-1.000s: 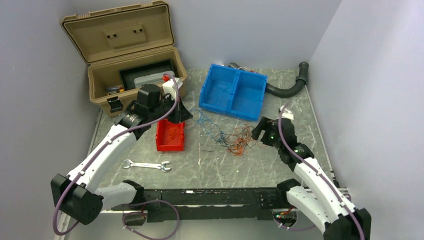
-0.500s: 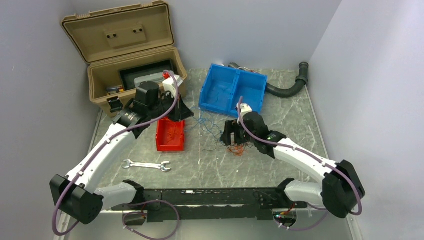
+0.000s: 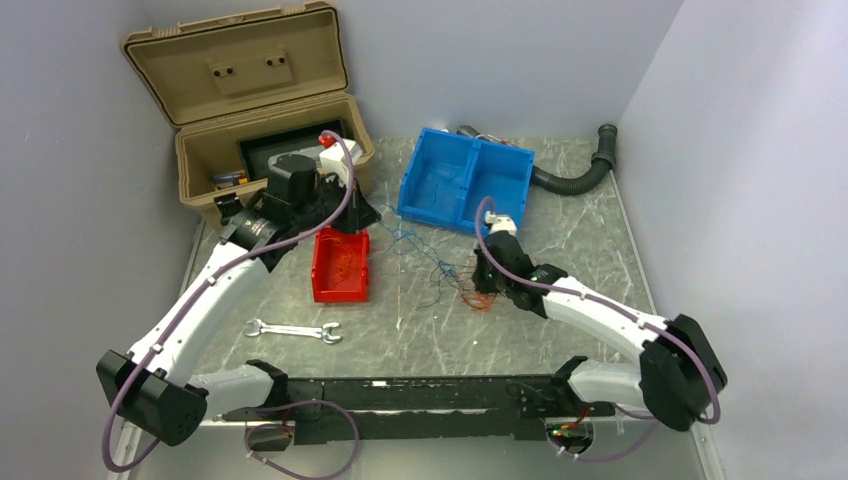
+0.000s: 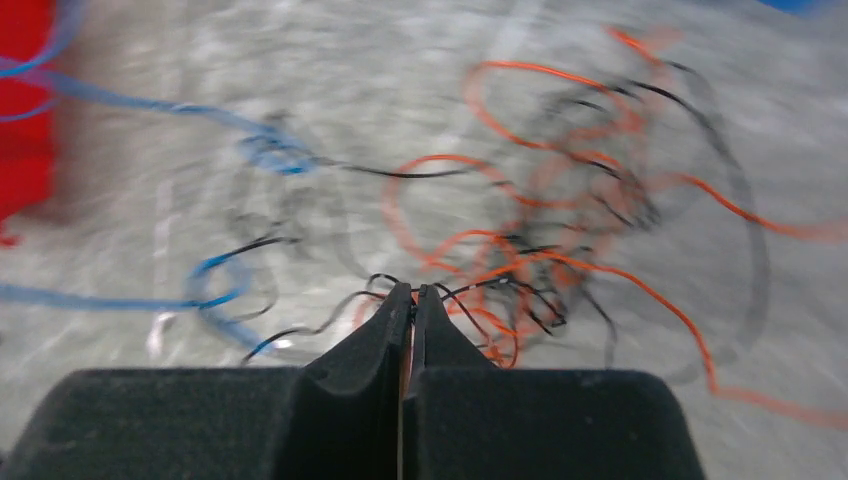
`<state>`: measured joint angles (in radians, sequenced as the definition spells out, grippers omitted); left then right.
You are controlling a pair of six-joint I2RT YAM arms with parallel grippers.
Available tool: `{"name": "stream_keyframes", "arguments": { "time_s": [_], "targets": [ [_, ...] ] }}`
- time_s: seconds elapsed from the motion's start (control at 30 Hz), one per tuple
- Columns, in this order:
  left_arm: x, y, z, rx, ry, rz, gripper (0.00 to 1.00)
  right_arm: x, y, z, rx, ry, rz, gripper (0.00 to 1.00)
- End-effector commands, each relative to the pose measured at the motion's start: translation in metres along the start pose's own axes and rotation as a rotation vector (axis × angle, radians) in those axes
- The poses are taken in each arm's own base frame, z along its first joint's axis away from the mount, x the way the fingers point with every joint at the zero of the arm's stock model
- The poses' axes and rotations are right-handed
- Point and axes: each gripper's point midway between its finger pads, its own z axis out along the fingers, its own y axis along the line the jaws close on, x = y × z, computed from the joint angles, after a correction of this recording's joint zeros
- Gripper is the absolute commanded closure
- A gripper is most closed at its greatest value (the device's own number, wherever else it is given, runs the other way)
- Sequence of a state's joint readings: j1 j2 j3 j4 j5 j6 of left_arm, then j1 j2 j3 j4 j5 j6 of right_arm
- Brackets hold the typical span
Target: Untangle the cables
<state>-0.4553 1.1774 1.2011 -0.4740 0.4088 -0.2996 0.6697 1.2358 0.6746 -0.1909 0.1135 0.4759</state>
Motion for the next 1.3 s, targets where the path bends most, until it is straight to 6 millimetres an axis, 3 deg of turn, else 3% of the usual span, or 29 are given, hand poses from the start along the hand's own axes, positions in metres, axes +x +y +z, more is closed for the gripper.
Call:
{"name": "stream_keyframes", "arguments": {
  "time_s": [0.0,0.1,0.27,0.63,0.93,1.13,1.2,1.27],
  "targets": [
    [-0.025,0.028,-0.019,-0.192,-0.071,0.018,1.0,0.01,-0.092,-0.039,0.449,-0.081,0.186,1.0],
    [-0.031,0.047,-0.031,-0.259,-0.097,-0.009,1.0,0.017,-0.137,-0.073,0.637,-0.17,0.378,1.0],
    [-0.032,0.052,-0.035,-0.273,-0.089,-0.008,1.0,0.01,-0.166,-0.114,0.739,-0.343,0.597,1.0],
    [-0.04,0.068,-0.048,-0.368,-0.112,-0.027,1.0,-0.003,-0.193,-0.175,0.899,-0.559,0.77,1.0],
    [-0.04,0.058,-0.042,-0.299,-0.085,0.014,1.0,-0.02,-0.175,-0.162,0.743,-0.53,0.649,1.0],
    [-0.049,0.026,-0.04,-0.119,-0.132,0.086,1.0,-0.042,-0.121,-0.119,0.393,-0.422,0.366,0.98],
    [-0.047,0.013,-0.037,-0.038,-0.122,0.096,1.0,-0.045,-0.1,-0.107,0.273,-0.38,0.288,0.9],
    [-0.045,0.005,-0.035,0.018,-0.11,0.111,1.0,-0.047,-0.077,-0.097,0.147,-0.341,0.198,0.76]
  ]
}}
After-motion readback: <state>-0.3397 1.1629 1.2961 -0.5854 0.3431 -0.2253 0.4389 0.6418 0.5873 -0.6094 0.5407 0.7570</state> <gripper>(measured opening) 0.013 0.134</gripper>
